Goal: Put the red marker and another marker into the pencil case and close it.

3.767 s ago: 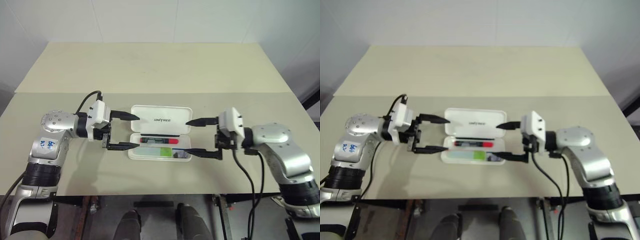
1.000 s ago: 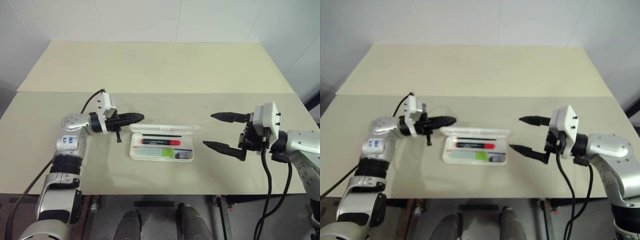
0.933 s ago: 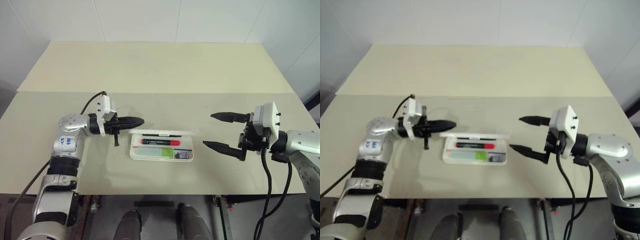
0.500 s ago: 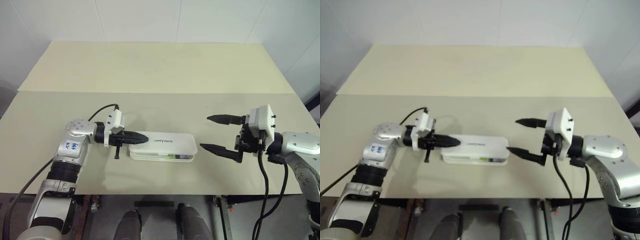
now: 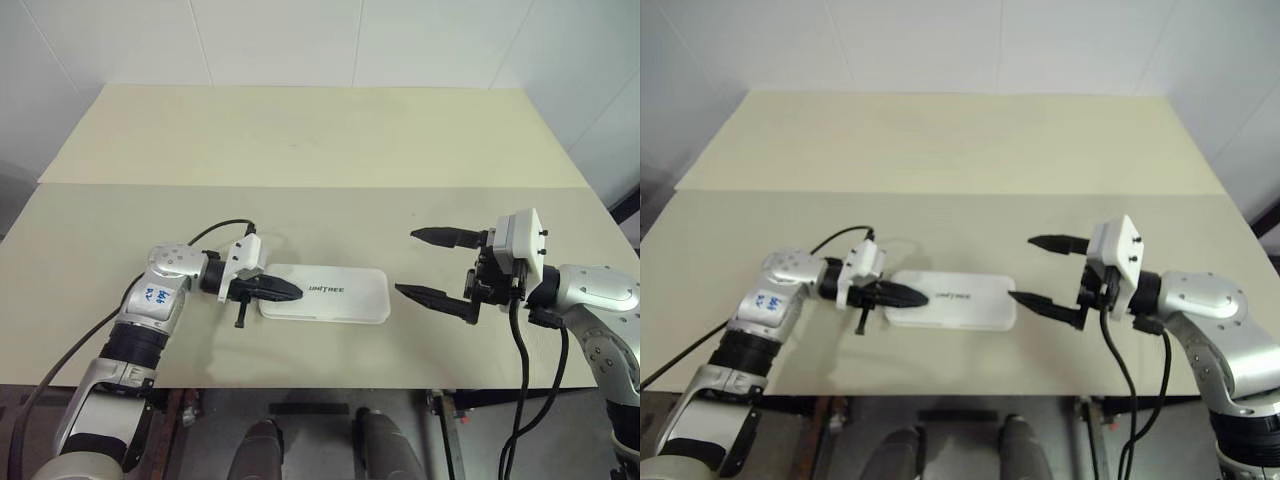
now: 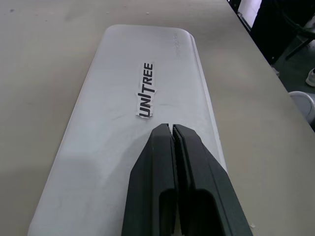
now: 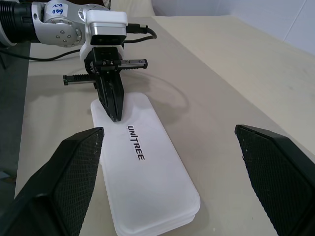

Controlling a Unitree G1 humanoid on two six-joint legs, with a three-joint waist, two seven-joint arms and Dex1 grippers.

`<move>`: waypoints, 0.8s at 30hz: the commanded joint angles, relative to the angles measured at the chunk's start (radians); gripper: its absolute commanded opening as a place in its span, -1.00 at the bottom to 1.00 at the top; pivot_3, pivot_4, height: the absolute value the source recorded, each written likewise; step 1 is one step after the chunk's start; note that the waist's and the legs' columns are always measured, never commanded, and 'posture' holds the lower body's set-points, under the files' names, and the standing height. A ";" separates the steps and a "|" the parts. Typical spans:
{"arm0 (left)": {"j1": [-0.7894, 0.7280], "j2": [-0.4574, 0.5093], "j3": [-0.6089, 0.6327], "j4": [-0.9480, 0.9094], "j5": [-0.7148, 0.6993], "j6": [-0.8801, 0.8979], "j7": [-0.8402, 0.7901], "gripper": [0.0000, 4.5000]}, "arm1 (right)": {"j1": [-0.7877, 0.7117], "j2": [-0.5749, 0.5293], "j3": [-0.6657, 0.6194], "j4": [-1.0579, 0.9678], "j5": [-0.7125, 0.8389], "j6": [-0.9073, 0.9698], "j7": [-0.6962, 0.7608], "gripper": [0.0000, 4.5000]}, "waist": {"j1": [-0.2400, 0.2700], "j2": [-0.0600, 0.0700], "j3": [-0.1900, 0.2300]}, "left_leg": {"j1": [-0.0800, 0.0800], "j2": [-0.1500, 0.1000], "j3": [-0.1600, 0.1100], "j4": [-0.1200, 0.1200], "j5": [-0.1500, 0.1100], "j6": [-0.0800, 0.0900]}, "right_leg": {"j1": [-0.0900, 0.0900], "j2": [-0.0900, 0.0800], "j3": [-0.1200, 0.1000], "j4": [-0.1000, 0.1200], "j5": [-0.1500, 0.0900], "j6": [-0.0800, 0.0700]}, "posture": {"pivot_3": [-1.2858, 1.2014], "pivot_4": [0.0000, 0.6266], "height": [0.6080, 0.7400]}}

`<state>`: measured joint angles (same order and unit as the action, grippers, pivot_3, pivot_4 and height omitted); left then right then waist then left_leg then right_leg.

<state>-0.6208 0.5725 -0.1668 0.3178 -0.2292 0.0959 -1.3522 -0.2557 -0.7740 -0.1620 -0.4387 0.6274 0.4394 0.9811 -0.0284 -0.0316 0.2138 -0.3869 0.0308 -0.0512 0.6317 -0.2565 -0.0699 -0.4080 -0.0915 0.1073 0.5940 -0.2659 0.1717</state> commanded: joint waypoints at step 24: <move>0.201 0.136 0.379 -0.326 -0.321 0.351 0.170 -0.57 | -0.048 0.026 0.008 0.153 -0.090 -0.129 0.034 1.00 | -0.006 0.000 -0.001 | -0.001 0.001 0.001 -0.003 0.001 0.001 | -0.002 0.000 0.000 -0.003 0.003 -0.001 | 0.03 -0.52 1.00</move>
<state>-0.4232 0.6946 0.1835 0.0503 -0.5070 0.4359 -1.1887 -0.2940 -0.7463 -0.1284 -0.2772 0.5443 0.3451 1.0130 -0.0346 -0.0316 0.2127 -0.3881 0.0313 -0.0503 0.6287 -0.2552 -0.0688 -0.4103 -0.0917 0.1071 0.5913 -0.2629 0.1700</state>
